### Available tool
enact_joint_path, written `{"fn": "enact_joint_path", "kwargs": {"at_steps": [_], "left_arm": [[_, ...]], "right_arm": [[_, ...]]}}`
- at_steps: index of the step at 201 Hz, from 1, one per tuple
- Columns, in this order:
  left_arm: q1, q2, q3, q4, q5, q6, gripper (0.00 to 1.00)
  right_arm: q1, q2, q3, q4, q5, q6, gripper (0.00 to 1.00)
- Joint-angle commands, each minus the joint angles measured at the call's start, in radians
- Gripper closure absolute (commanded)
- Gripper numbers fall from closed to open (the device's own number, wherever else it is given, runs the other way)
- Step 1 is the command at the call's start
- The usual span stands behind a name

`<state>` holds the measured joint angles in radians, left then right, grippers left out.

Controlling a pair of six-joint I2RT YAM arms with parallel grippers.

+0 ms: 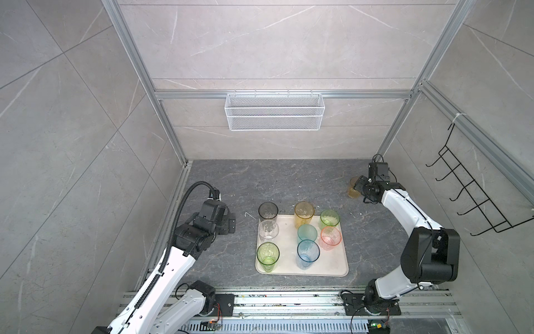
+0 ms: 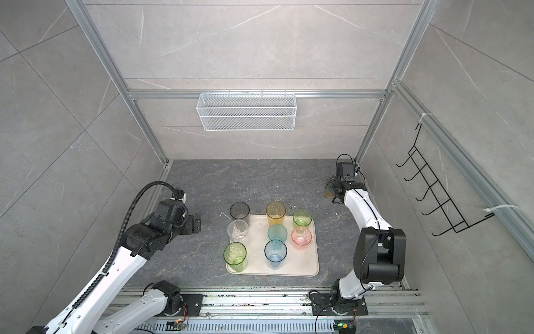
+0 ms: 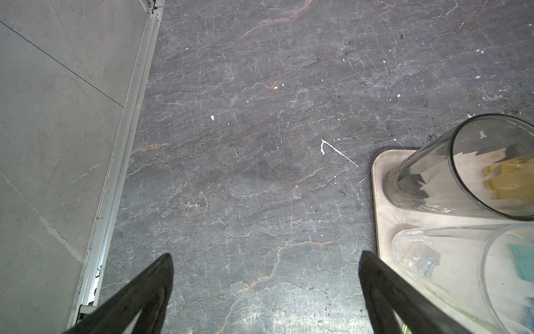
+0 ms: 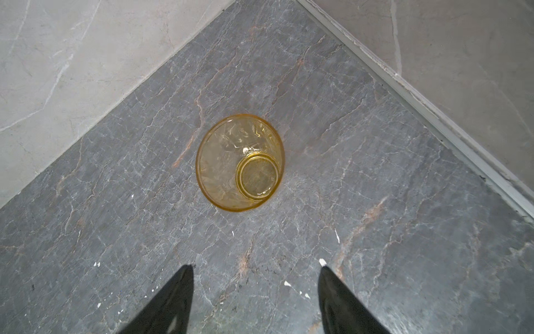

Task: Place the glasses into the tray
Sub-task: 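Move the right gripper over the yellow cup beyond the tray, then lower the right gripper and close it on the yellow cup's rim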

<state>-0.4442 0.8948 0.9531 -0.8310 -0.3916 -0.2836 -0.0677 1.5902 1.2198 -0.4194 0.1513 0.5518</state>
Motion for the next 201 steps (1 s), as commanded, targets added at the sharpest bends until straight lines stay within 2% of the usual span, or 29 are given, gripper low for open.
{"fn": "enact_joint_path", "kwargs": {"at_steps": [1,86,201], "left_arm": [[0.003,0.004,0.024,0.000,-0.019,-0.006,0.00],[0.004,0.021,0.027,-0.006,-0.043,-0.006,0.00],[0.004,0.029,0.028,-0.010,-0.058,-0.006,0.00]], "right_arm": [[-0.013,0.025,0.033,0.035,-0.016,0.026,0.30],[-0.081,0.133,0.075,0.064,-0.064,0.059,0.30],[-0.093,0.280,0.171,0.044,-0.100,0.076,0.33]]}}
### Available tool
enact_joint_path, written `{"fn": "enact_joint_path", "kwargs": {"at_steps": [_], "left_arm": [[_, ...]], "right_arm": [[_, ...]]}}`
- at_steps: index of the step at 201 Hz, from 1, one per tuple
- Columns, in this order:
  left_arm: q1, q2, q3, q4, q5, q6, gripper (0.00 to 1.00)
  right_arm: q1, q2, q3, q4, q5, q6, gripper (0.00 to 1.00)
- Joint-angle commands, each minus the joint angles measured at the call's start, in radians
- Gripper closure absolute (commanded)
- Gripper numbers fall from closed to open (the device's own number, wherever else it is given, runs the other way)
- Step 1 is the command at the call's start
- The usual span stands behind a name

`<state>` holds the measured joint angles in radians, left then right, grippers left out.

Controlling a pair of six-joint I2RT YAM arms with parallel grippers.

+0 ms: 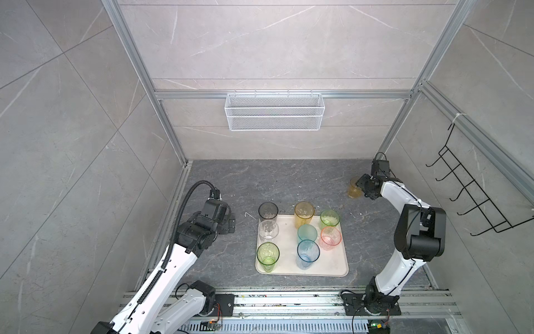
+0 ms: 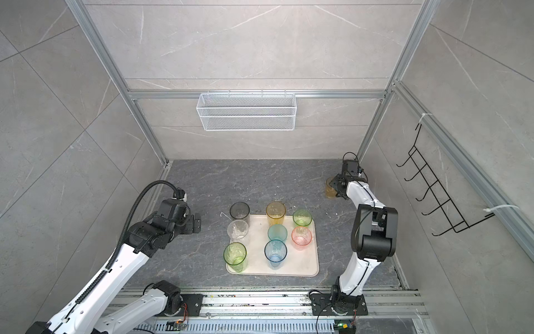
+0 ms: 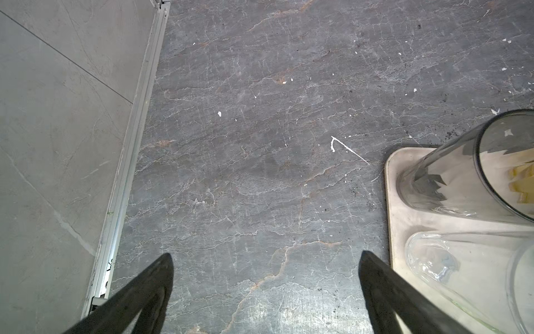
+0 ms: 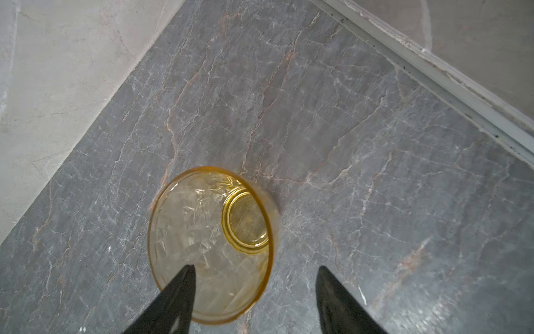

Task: Place the glasses into the tray
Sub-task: 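Lower the right gripper and close it on the yellow cup's rim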

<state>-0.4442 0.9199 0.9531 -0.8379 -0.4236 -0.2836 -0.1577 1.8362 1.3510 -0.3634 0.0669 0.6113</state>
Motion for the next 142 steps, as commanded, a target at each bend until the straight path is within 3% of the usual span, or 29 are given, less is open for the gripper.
{"fn": "enact_joint_path", "kwargs": {"at_steps": [1,100,142], "left_arm": [[0.004,0.004,0.028,-0.003,-0.026,-0.005,0.00],[0.012,0.006,0.029,0.000,-0.023,-0.002,0.00],[0.013,0.006,0.030,-0.001,-0.022,-0.002,0.00]], "right_arm": [[-0.003,0.034,0.039,-0.012,-0.015,0.017,0.33],[-0.003,0.103,0.079,-0.023,-0.038,0.018,0.41],[-0.003,0.113,0.078,-0.008,-0.062,0.003,0.51]]}}
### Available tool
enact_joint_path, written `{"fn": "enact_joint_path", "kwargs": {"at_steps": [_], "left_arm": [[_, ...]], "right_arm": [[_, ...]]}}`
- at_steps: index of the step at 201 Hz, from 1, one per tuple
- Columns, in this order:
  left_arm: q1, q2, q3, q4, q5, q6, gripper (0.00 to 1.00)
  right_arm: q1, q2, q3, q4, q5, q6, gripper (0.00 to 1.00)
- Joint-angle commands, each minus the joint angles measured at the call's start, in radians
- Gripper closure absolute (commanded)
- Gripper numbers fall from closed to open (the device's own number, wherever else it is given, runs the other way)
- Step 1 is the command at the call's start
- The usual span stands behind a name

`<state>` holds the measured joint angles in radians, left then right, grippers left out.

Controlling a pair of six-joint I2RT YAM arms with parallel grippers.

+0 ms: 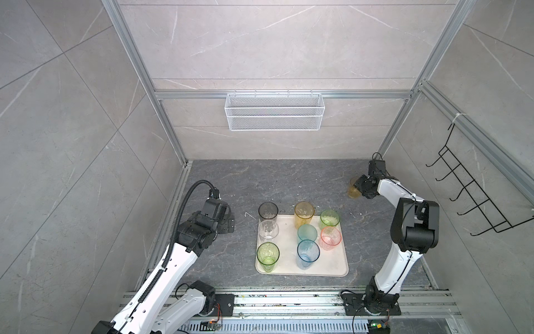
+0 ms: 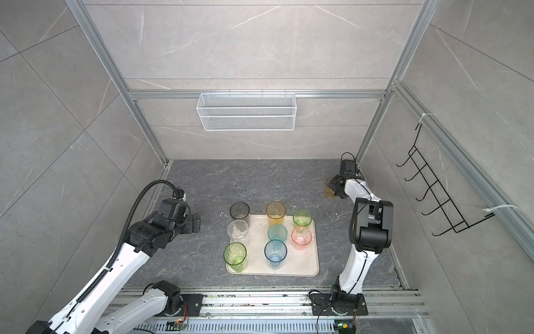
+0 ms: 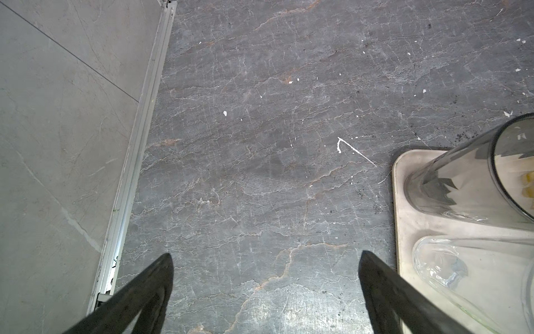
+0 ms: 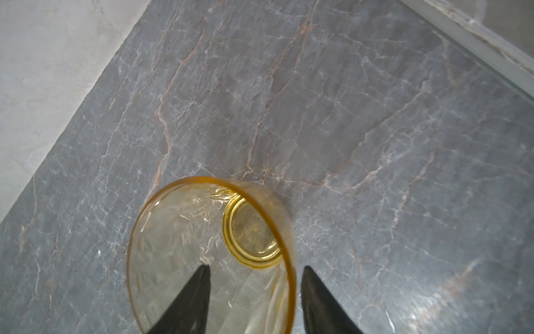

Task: Place the glasses into the tray
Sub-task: 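Lower the right gripper and close it on the yellow cup's rim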

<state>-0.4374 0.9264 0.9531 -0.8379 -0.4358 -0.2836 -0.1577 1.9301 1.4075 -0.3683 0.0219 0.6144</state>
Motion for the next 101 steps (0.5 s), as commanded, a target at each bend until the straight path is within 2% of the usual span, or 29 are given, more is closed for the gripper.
{"fn": "enact_joint_path", "kwargs": {"at_steps": [1,101], "left_arm": [[0.006,-0.001,0.030,-0.001,-0.010,-0.002,0.00],[0.009,-0.008,0.027,0.002,-0.007,-0.003,0.00]], "right_arm": [[-0.003,0.020,0.022,-0.003,-0.017,-0.001,0.51],[-0.003,0.047,0.040,-0.011,-0.040,-0.018,0.64]]}}
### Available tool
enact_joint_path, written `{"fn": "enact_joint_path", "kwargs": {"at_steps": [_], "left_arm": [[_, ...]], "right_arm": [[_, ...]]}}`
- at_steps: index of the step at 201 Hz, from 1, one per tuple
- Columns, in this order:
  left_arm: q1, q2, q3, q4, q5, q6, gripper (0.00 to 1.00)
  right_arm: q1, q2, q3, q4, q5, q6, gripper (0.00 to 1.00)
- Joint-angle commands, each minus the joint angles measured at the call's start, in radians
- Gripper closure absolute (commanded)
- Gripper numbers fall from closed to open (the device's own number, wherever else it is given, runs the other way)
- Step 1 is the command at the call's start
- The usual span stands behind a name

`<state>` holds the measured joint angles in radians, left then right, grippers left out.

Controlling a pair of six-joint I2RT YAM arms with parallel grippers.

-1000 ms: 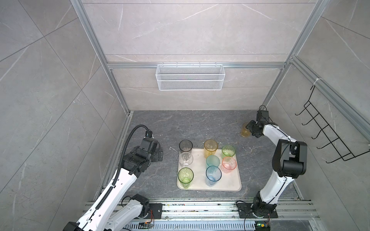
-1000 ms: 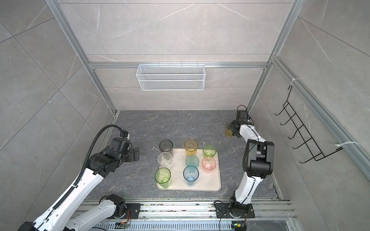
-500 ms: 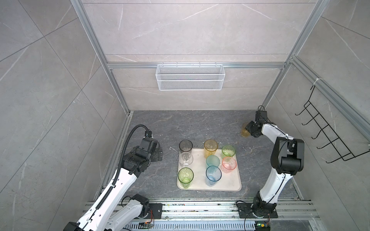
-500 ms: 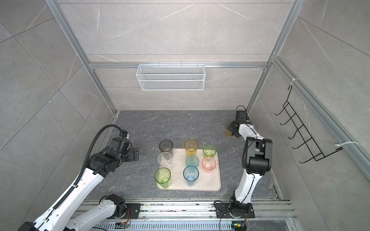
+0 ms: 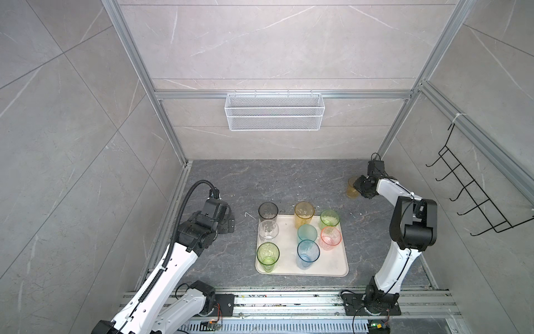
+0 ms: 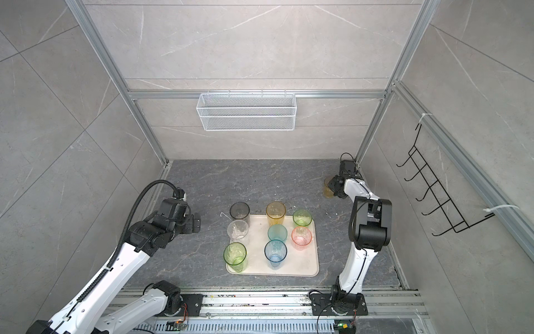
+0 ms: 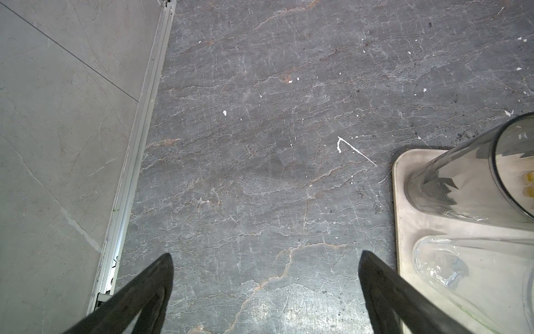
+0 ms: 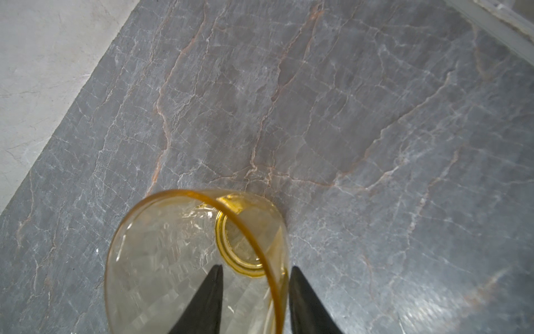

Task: Place the glasses into the tray
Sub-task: 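Lower the right gripper and close it on the yellow cup's rim, then lift the yellow cup off the table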

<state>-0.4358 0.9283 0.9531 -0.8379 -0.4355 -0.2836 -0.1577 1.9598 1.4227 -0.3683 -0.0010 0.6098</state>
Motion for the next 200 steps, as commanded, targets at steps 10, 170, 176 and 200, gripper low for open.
{"fn": "enact_joint_path", "kwargs": {"at_steps": [10,170,176,200], "left_arm": [[0.006,-0.010,0.027,0.002,-0.006,-0.002,0.00],[0.008,-0.013,0.027,0.001,0.003,-0.005,0.00],[0.009,-0.012,0.027,0.001,0.003,-0.004,0.00],[0.008,-0.013,0.026,0.001,0.004,-0.004,0.00]], "right_arm": [[-0.003,0.017,0.024,-0.009,-0.022,-0.014,0.66],[-0.002,-0.078,-0.042,0.008,-0.060,-0.050,1.00],[-0.003,-0.083,-0.044,0.009,-0.060,-0.050,1.00],[-0.003,-0.111,-0.057,0.005,-0.060,-0.053,1.00]]}}
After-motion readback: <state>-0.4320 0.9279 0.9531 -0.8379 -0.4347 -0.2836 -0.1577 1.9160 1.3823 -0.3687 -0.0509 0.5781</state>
